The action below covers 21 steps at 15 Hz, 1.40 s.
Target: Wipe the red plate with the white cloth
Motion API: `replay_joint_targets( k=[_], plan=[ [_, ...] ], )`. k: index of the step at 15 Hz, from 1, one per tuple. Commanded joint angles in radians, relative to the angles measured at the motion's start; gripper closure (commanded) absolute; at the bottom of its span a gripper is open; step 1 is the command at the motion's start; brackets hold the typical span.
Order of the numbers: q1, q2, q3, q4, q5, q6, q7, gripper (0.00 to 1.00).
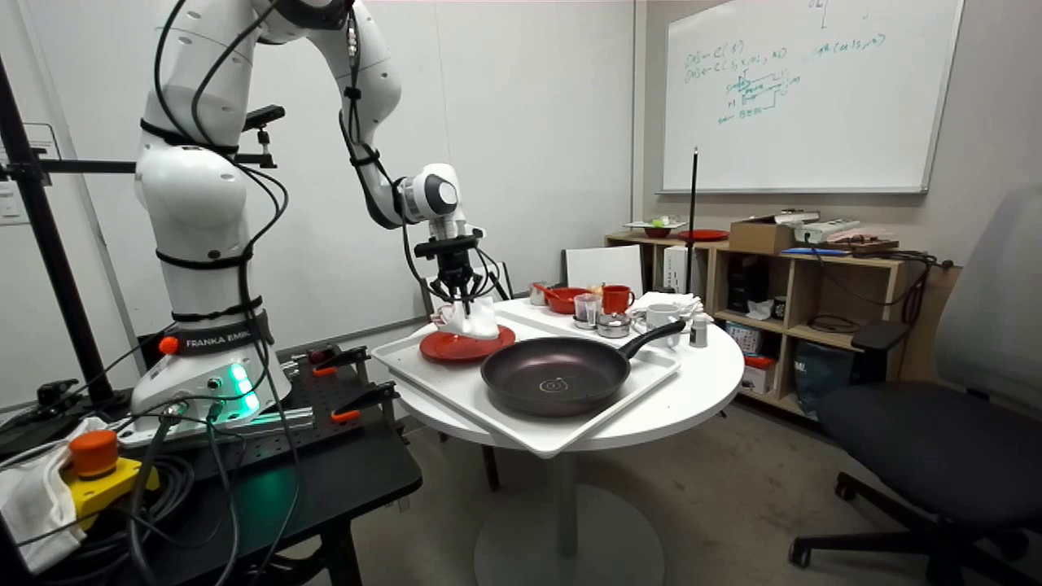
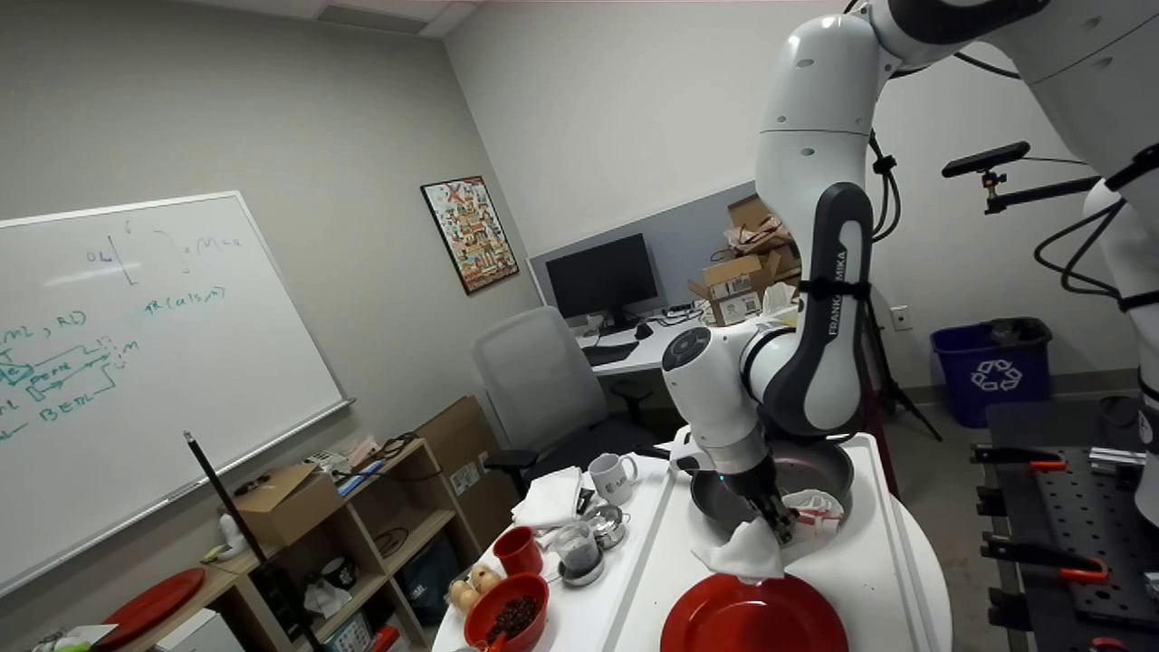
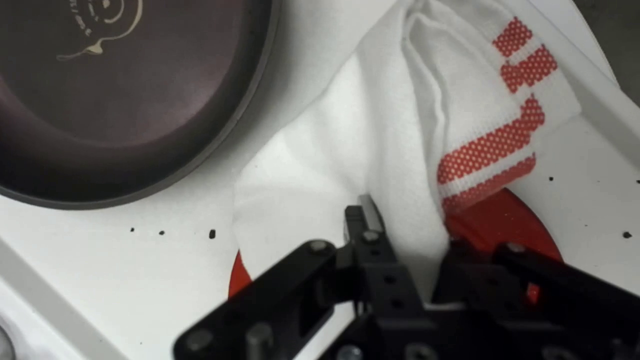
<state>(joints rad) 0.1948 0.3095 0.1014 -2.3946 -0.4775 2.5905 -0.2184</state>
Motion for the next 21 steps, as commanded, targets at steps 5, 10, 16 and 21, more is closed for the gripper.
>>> replay_joint_targets(
  k=[5,10,16,21],
  plan=[
    [-0.058,0.057,0.111,0.053,0.169,-0.006,-0.237,0.93],
    [-0.109,0.128,0.175,0.094,0.28,-0.026,-0.368,0.93],
    [-0.173,0.221,0.237,0.17,0.366,-0.099,-0.545,0.93],
    [-0.191,0.295,0.263,0.256,0.41,-0.202,-0.703,0.93]
  ],
)
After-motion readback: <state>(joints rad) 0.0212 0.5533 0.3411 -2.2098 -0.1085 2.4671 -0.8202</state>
